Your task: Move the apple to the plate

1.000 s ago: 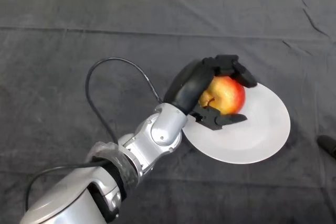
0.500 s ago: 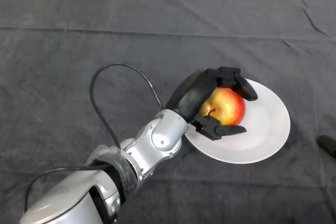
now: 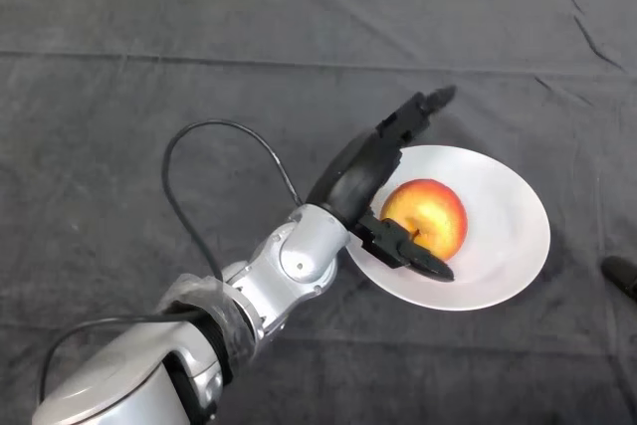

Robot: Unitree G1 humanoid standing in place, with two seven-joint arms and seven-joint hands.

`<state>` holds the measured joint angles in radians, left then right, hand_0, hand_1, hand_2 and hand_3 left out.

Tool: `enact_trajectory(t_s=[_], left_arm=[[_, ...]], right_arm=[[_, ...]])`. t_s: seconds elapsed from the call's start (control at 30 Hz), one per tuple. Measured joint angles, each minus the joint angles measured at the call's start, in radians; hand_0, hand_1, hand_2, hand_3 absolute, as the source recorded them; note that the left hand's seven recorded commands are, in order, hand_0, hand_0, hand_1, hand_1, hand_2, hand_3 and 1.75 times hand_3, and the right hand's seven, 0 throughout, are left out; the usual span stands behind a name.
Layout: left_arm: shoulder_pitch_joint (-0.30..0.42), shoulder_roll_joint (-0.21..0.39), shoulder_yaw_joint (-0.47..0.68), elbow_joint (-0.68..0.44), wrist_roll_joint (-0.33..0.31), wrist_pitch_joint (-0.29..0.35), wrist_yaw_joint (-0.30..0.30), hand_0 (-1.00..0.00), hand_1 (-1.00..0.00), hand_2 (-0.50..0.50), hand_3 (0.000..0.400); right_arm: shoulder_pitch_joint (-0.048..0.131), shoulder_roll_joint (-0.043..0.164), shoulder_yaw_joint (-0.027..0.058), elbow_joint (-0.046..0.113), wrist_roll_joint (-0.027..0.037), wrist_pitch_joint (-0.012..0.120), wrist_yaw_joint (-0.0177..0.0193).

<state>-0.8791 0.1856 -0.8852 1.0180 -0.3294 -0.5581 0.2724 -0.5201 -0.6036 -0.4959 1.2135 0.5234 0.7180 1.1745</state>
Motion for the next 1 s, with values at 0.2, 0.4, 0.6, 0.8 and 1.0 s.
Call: enact_trajectory(t_s=[0.2, 0.4, 0.6, 0.8, 1.0], left_arm=[[0.000, 0.081, 0.087, -0.100, 0.019, -0.023, 0.067, 0.00, 0.00, 0.00, 0.000], [0.026, 0.211, 0.182, -0.256, 0.043, -0.057, 0.117, 0.00, 0.00, 0.00, 0.000], [0.128, 0.331, 0.310, -0.383, 0.054, -0.087, 0.159, 0.00, 0.00, 0.00, 0.000], [0.266, 0.426, 0.430, -0.431, 0.056, -0.107, 0.206, 0.00, 0.00, 0.00, 0.000], [0.386, 0.479, 0.556, -0.469, 0.056, -0.125, 0.257, 0.00, 0.00, 0.00, 0.000]], right_arm=[[0.000, 0.000, 0.0000, 0.000, 0.0000, 0.000, 0.0002], [0.000, 0.000, 0.0001, 0.000, 0.0000, 0.000, 0.0004], [0.000, 0.000, 0.0001, 0.000, 0.0000, 0.000, 0.0006], [0.000, 0.000, 0.0002, 0.000, -0.0001, 0.000, 0.0004], [0.000, 0.000, 0.0002, 0.000, -0.0004, 0.000, -0.0002]])
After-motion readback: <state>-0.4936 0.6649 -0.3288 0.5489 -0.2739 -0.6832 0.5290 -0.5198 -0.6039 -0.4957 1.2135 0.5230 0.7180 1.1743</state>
